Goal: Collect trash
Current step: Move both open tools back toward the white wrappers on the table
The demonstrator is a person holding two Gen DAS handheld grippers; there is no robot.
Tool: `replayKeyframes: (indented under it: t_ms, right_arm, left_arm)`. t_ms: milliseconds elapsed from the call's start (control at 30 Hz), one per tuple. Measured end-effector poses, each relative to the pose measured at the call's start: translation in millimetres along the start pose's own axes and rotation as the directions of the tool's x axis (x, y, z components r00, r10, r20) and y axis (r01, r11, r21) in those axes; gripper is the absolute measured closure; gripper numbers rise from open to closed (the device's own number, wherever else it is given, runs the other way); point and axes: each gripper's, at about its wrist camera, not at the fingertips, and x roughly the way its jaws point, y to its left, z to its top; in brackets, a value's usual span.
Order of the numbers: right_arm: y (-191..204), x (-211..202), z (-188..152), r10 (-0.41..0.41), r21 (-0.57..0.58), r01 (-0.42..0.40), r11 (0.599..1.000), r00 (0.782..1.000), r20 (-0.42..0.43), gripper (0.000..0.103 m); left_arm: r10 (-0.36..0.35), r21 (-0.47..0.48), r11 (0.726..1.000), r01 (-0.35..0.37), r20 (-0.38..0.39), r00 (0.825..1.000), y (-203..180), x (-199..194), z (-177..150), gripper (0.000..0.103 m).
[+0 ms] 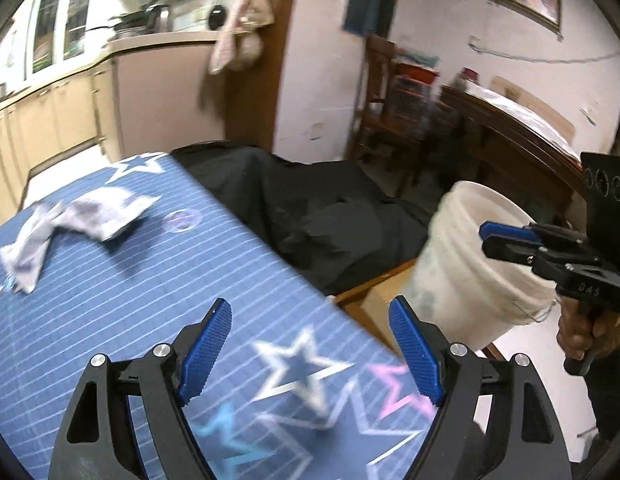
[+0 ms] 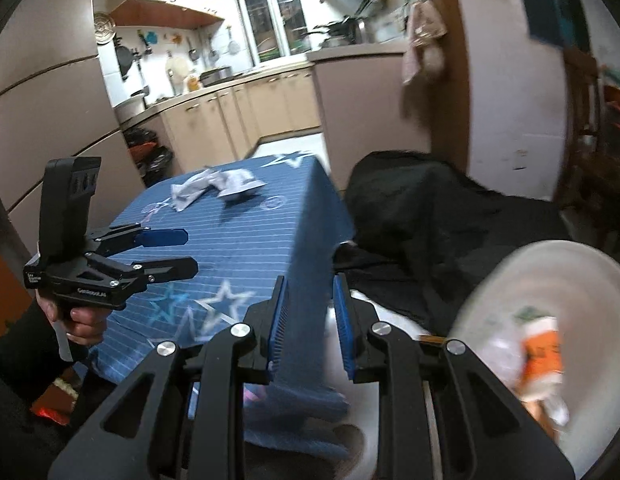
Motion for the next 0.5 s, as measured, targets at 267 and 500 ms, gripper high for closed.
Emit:
replayKeyframes:
  t_ms: [267, 500]
  right_arm:
    - [35.9, 69.7, 18.9, 0.084, -0.02, -0.086, 0.996, 0.993, -0.078, 0.081]
    - [60.2, 120.0, 45.3, 0.144, -0.039, -0.15, 0.988, 0.981, -0.129, 0.078]
  left_arm:
    - [0.08, -0.09, 0.993, -0.078, 0.021, 0.997, 65.6, -22.4, -8.4, 0.022]
    - [0.225, -0.134, 0.966, -0.22, 0.024, 0.974, 126.0, -41.1, -11.1, 0.022]
